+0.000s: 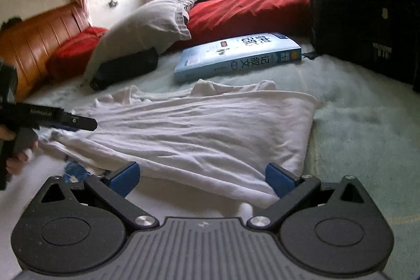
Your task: Fold clothes
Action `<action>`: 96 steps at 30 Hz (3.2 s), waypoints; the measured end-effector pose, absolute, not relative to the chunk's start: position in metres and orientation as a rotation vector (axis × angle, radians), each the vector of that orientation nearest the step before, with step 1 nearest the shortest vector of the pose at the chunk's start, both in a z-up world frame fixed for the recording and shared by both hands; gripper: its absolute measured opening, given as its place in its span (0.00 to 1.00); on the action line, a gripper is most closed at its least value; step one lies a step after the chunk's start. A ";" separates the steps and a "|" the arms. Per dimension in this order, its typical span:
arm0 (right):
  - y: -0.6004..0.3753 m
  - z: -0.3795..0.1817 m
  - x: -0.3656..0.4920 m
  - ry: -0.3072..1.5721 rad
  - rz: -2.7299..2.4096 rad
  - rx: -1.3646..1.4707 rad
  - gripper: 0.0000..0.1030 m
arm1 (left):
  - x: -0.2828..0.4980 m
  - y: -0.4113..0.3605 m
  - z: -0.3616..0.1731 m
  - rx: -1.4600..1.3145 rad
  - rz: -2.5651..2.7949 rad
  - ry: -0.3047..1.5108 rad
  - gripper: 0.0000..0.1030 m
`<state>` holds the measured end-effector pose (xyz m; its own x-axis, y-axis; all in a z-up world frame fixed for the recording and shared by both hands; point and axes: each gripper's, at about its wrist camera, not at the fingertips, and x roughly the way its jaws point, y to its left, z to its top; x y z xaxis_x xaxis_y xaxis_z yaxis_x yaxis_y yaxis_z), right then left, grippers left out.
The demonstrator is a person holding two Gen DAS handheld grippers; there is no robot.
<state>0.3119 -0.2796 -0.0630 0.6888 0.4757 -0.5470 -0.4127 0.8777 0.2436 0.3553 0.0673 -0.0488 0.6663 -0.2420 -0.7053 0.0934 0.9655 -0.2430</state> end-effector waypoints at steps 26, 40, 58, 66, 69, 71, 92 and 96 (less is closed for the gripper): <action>-0.274 -0.055 0.289 0.660 0.560 -0.001 1.00 | 0.451 -0.167 -0.040 -0.264 -0.772 0.909 0.96; -0.308 -0.051 0.296 0.641 0.594 0.191 1.00 | 0.386 -0.039 0.038 -0.070 -0.461 0.730 0.95; -0.322 -0.045 0.293 0.575 0.659 0.305 1.00 | 0.334 0.159 -0.047 -0.574 -0.119 0.843 0.81; -0.323 -0.046 0.294 0.579 0.648 0.306 1.00 | 0.356 0.153 -0.049 -0.505 -0.097 0.855 0.59; -0.324 -0.046 0.294 0.576 0.646 0.309 1.00 | 0.353 0.147 -0.047 -0.455 -0.139 0.860 0.57; -0.323 -0.046 0.294 0.576 0.646 0.306 1.00 | 0.355 0.151 -0.049 -0.439 -0.131 0.871 0.51; -0.327 -0.049 0.298 0.574 0.614 0.325 1.00 | 0.357 0.135 -0.039 -0.241 -0.018 0.834 0.11; -0.326 -0.049 0.298 0.573 0.604 0.314 1.00 | 0.353 0.141 -0.029 -0.253 0.032 0.806 0.23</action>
<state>0.2984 -0.3263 -0.0491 0.6755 0.6115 -0.4120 -0.4432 0.7833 0.4359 0.3527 0.1411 -0.0289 0.6937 -0.0676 -0.7171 -0.1247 0.9693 -0.2119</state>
